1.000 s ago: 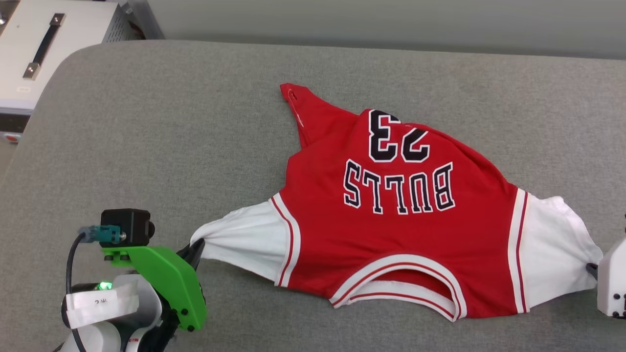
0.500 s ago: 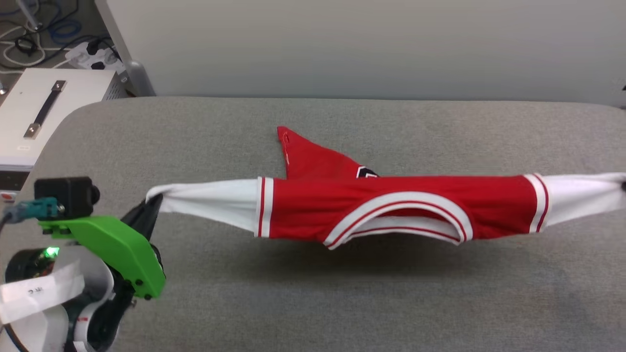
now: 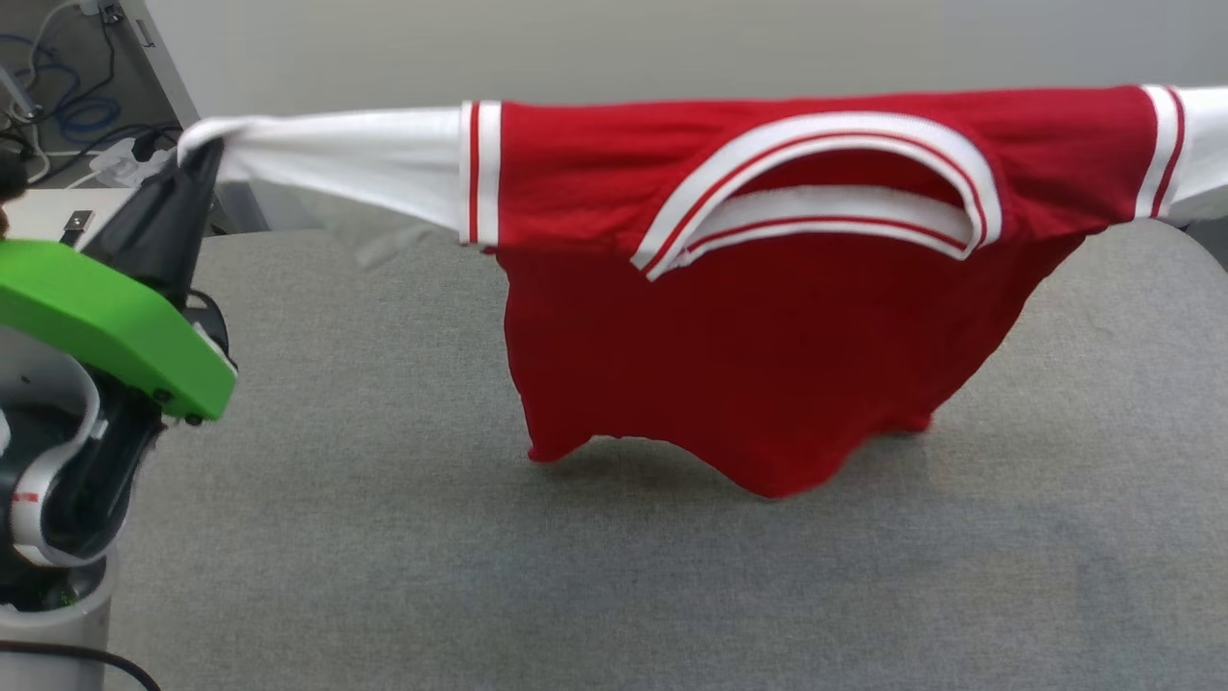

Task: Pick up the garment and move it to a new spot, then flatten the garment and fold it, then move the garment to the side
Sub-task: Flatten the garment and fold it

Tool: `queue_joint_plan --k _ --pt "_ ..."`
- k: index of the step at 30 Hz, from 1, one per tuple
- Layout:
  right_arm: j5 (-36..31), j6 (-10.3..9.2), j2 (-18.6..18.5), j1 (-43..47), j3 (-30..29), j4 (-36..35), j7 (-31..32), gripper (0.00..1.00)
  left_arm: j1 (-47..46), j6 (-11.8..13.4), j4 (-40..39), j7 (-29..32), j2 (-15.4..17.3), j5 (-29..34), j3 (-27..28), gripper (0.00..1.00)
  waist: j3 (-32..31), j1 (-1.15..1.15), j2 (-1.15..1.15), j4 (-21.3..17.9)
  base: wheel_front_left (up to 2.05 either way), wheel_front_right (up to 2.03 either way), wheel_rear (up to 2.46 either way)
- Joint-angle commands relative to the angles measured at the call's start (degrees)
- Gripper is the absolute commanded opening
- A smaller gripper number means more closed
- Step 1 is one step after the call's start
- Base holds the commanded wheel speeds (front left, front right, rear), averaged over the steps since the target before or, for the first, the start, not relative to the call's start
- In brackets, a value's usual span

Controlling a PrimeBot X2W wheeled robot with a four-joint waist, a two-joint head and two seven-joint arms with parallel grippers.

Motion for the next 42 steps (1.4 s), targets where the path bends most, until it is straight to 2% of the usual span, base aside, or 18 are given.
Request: queue_joint_plan --k 1,7,13,19,26,28,36,42 --pt "-0.93 -0.05 0.06 -1.62 -0.20 0.77 -0.58 0.00 -2.40 -0.27 0.20 -0.58 0.05 -0.83 0.80 0.00 0.53 0.00 0.00 -0.11 0.00 0.00 0.00" --pt "-2.04 -0.05 1.35 -7.03 -0.25 2.47 -2.31 0.00 -8.50 -1.30 2.40 -1.96 1.28 0.00 1.20 0.00 3.64 0.00 0.00 -0.20 0.00 0.00 0.00" --pt "-3.50 -0.05 1.94 -14.59 1.21 4.64 -4.51 0.00 -16.50 -3.16 5.34 -2.71 2.80 0.91 0.33 0.00 9.96 0.00 0.00 -0.31 0.00 0.00 0.00" --pt "-7.25 -0.05 3.23 -28.64 4.53 9.81 -9.88 0.00 -30.08 -6.73 12.02 -3.73 5.04 2.53 -1.74 0.00 19.91 0.00 0.00 -0.43 0.00 0.00 0.00" --pt "-10.74 -0.05 6.01 -43.89 7.22 18.66 -16.12 0.00 -45.49 -10.85 22.74 -8.10 6.24 6.18 -4.65 0.00 28.46 0.00 0.00 -0.33 0.00 0.00 0.00" --pt "-11.87 -0.05 6.86 -48.85 7.65 21.67 -18.16 0.00 -50.83 -11.87 26.42 -9.80 6.52 7.80 -5.79 0.00 31.32 0.00 0.00 -0.38 0.00 0.00 0.00" --pt "-17.87 -0.05 10.88 -64.14 6.63 33.33 -29.20 0.00 -68.34 -12.98 41.22 -19.93 4.21 11.77 -7.70 0.00 39.08 0.00 0.00 -0.39 0.00 0.00 0.00" --pt "-20.65 -0.05 13.99 -68.96 6.09 40.81 -37.08 0.00 -73.57 -13.58 50.65 -29.33 2.48 13.28 -8.51 0.00 41.63 0.00 0.00 0.01 0.00 0.00 0.00"
